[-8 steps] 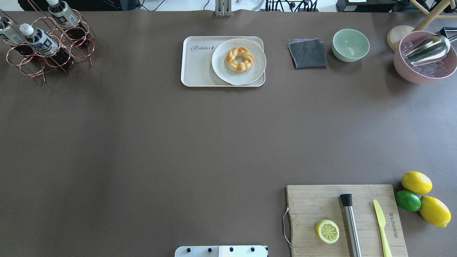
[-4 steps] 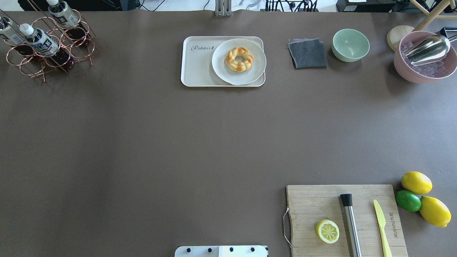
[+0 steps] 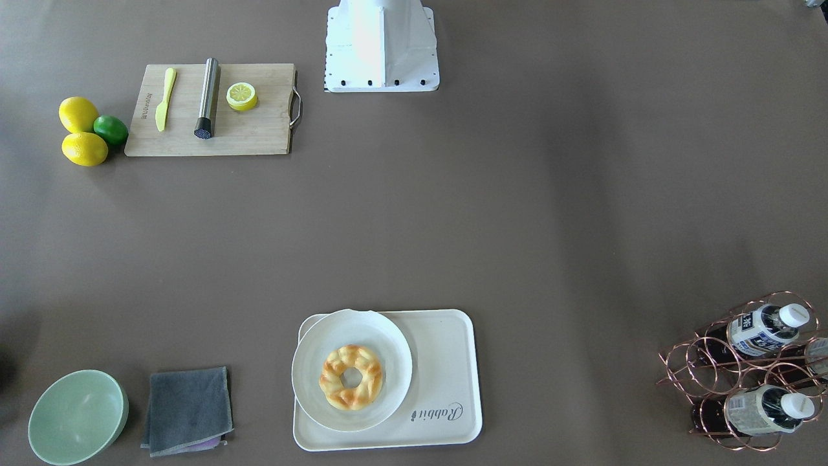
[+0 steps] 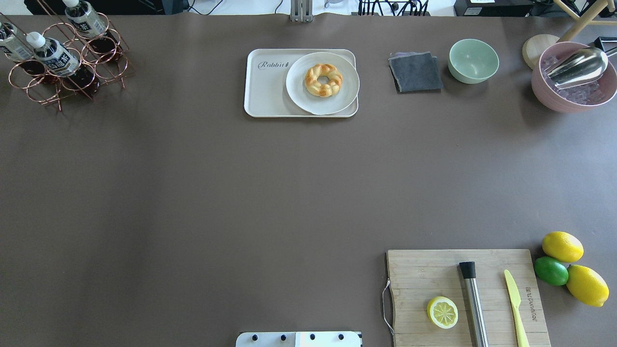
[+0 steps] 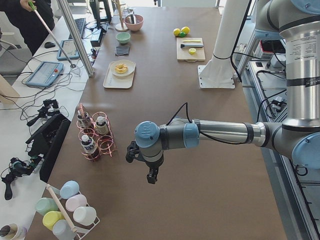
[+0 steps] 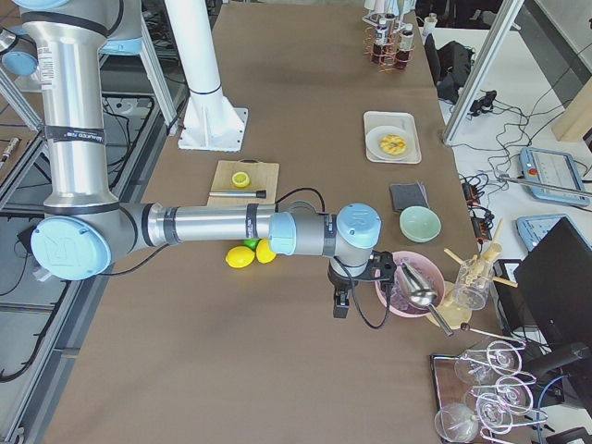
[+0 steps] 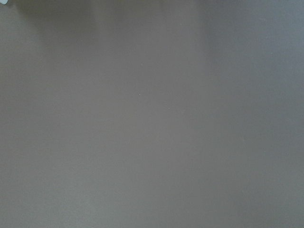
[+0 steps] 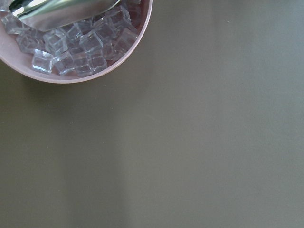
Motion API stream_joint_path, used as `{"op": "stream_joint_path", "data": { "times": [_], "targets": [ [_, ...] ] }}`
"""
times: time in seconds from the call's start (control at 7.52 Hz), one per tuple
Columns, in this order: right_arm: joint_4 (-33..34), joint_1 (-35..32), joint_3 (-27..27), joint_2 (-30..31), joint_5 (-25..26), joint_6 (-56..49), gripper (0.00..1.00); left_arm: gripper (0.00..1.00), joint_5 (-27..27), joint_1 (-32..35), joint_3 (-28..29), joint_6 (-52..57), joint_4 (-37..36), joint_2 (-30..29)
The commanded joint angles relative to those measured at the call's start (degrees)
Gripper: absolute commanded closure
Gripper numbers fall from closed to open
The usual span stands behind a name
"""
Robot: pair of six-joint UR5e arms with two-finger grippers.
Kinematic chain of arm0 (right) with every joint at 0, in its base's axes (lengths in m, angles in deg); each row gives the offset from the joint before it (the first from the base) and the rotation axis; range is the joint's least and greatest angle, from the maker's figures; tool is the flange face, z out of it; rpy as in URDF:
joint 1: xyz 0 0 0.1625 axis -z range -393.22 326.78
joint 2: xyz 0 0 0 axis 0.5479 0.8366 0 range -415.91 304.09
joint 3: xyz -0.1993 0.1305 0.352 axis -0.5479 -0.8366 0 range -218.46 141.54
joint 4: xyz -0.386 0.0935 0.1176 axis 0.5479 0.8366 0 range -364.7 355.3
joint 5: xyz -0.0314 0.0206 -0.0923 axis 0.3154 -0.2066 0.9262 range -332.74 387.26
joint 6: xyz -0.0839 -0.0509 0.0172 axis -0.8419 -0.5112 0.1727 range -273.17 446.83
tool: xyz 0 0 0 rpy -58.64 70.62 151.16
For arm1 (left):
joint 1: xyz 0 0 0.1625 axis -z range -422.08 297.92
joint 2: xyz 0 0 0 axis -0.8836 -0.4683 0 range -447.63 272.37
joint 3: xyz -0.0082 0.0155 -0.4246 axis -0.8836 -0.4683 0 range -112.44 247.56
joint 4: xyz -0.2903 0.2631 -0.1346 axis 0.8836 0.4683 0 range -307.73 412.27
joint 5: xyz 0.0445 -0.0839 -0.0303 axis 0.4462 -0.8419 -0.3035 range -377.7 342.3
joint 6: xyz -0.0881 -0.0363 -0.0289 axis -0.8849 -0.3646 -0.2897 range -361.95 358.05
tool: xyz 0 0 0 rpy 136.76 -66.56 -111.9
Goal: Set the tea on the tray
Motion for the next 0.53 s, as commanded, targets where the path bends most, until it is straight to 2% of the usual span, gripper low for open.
{"op": "stream_joint_path", "data": {
  "times": [0.0,0.27,0.4],
  "targets": [
    [0.00,0.05,0.06,-0.23,0.04,0.05,0.00,0.03,0.00,0.00,-0.45,-0.09,0.17,-1.10],
    [-0.09,0.05,0.41,-0.23,-0.13,1.88,0.00,0.03,-0.09,0.00,-0.53,-0.35,3.13,-5.92],
    [-0.09,0.05,0.50,-0.14,-0.13,2.06,0.00,0.03,-0.08,0.44,-0.10,-0.26,4.47,-6.04]
  ]
}}
